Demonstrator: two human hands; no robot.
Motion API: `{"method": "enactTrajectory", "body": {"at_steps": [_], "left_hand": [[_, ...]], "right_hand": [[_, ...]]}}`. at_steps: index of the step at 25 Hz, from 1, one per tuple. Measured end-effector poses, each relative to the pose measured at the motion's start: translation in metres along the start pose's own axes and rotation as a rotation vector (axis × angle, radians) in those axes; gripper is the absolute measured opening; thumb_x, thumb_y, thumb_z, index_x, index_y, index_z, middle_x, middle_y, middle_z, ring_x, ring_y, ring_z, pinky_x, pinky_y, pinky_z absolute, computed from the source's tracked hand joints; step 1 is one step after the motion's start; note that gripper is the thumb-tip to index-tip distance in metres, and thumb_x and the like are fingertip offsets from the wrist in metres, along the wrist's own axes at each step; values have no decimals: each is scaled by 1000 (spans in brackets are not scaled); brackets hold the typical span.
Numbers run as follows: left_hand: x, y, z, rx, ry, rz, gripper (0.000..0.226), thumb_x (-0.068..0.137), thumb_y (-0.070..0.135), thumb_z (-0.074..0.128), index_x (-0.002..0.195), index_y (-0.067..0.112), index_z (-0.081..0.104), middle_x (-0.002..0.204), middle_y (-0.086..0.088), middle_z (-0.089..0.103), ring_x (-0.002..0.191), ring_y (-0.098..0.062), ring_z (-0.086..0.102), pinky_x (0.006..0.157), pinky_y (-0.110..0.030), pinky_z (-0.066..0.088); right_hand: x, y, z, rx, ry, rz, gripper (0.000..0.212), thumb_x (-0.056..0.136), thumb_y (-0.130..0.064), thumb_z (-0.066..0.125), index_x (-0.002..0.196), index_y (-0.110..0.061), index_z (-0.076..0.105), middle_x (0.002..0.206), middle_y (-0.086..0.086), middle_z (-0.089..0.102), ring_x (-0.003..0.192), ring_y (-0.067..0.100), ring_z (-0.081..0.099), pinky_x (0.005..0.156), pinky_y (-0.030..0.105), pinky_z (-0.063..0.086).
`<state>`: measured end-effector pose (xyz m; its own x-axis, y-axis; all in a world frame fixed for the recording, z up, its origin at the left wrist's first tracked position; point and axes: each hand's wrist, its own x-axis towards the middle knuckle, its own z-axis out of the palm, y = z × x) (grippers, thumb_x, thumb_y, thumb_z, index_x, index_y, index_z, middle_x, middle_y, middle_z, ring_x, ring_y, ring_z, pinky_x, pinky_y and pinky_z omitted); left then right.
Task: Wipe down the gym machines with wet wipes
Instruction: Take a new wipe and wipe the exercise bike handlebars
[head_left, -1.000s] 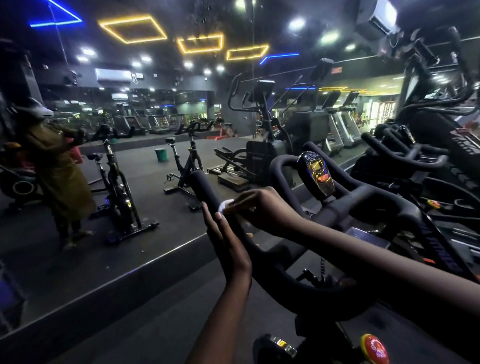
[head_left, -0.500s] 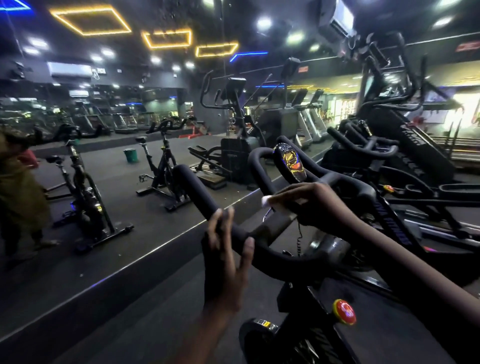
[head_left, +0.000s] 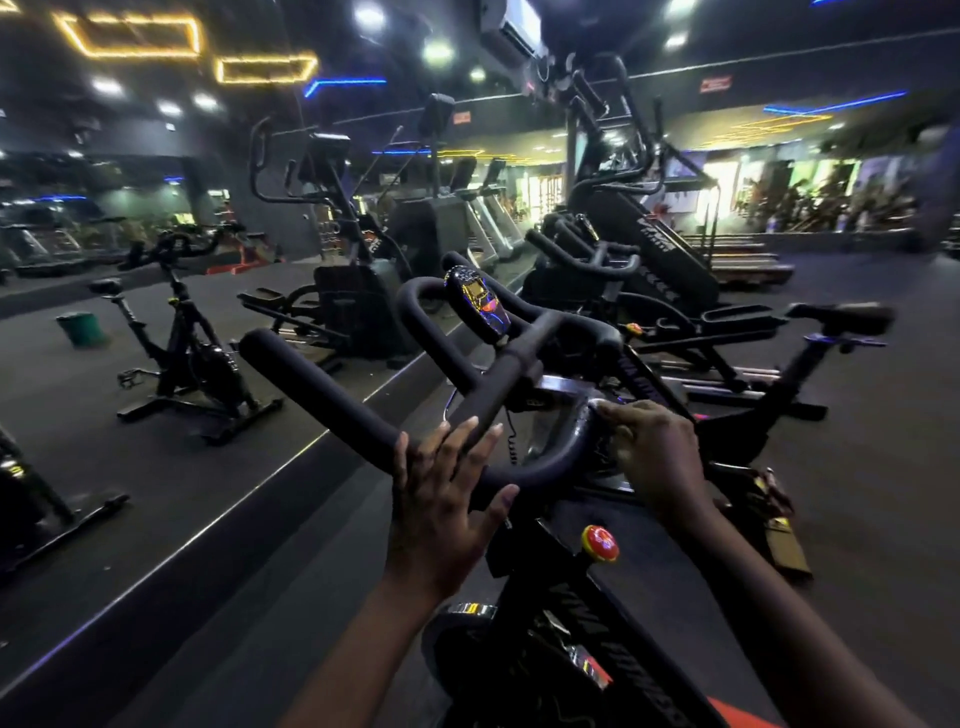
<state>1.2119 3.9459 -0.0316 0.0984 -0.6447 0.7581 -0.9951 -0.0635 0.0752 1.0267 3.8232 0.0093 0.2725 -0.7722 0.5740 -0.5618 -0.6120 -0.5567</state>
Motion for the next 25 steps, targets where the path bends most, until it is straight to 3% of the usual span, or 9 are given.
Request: {"method": "enactTrajectory", "body": {"at_steps": [4, 7, 10, 13, 17, 20, 25], "left_hand": [[-1, 0, 1, -27, 3, 7, 56, 96, 61, 21, 139, 30, 40, 140, 2, 48, 130, -19, 38, 114, -49, 10], [-2, 0, 1, -32, -14, 1, 56, 96, 61, 20, 140, 31, 37, 139, 1, 48, 130, -20, 37, 115, -46, 5], [-2, -1, 2, -28, -13, 9, 56, 96, 61, 21, 139, 30, 39, 137, 0, 50, 129, -21, 39, 115, -45, 5], [-1, 0, 2, -25, -3, 14, 56, 96, 60, 21, 137, 29, 41, 134, -1, 53, 127, -22, 40, 114, -46, 7], [-2, 1, 1, -37, 1, 9, 58, 96, 60, 21, 137, 27, 44, 133, -1, 54, 127, -23, 40, 114, -45, 6], [-2, 2, 1, -41, 5, 10, 59, 96, 60, 21, 136, 25, 47, 133, -2, 54, 127, -23, 41, 114, -45, 5], [-2, 1, 3, -33, -8, 9, 61, 96, 60, 21, 135, 23, 51, 132, -3, 55, 126, -23, 42, 114, -45, 5]], "right_hand": [[-44, -32, 7, 57, 150, -11, 44, 74, 12, 58, 108, -14, 70, 89, 5, 66, 76, 22, 63, 70, 23, 41], [-73, -52, 7, 45, 104, -84, 39, 72, 4, 68, 104, -19, 71, 83, 1, 64, 69, 15, 62, 64, 16, 41], [-62, -52, -9, 27, 62, -230, 34, 70, 0, 69, 99, -18, 73, 84, 1, 68, 68, 9, 61, 63, 10, 38], [-7, -34, -24, -134, 119, -192, 31, 76, 4, 62, 97, -15, 74, 97, 6, 71, 83, 21, 67, 70, 20, 45], [30, -27, -12, -493, -204, -251, 30, 86, -7, 50, 109, -15, 68, 111, 6, 64, 101, 27, 61, 78, 31, 48], [23, -32, -8, -613, -221, -260, 31, 89, -7, 46, 114, -12, 64, 112, 6, 61, 103, 23, 57, 78, 29, 44], [-19, -71, -12, -582, -334, -395, 27, 94, -11, 41, 109, -7, 63, 110, 8, 58, 106, 23, 51, 80, 32, 47]]}}
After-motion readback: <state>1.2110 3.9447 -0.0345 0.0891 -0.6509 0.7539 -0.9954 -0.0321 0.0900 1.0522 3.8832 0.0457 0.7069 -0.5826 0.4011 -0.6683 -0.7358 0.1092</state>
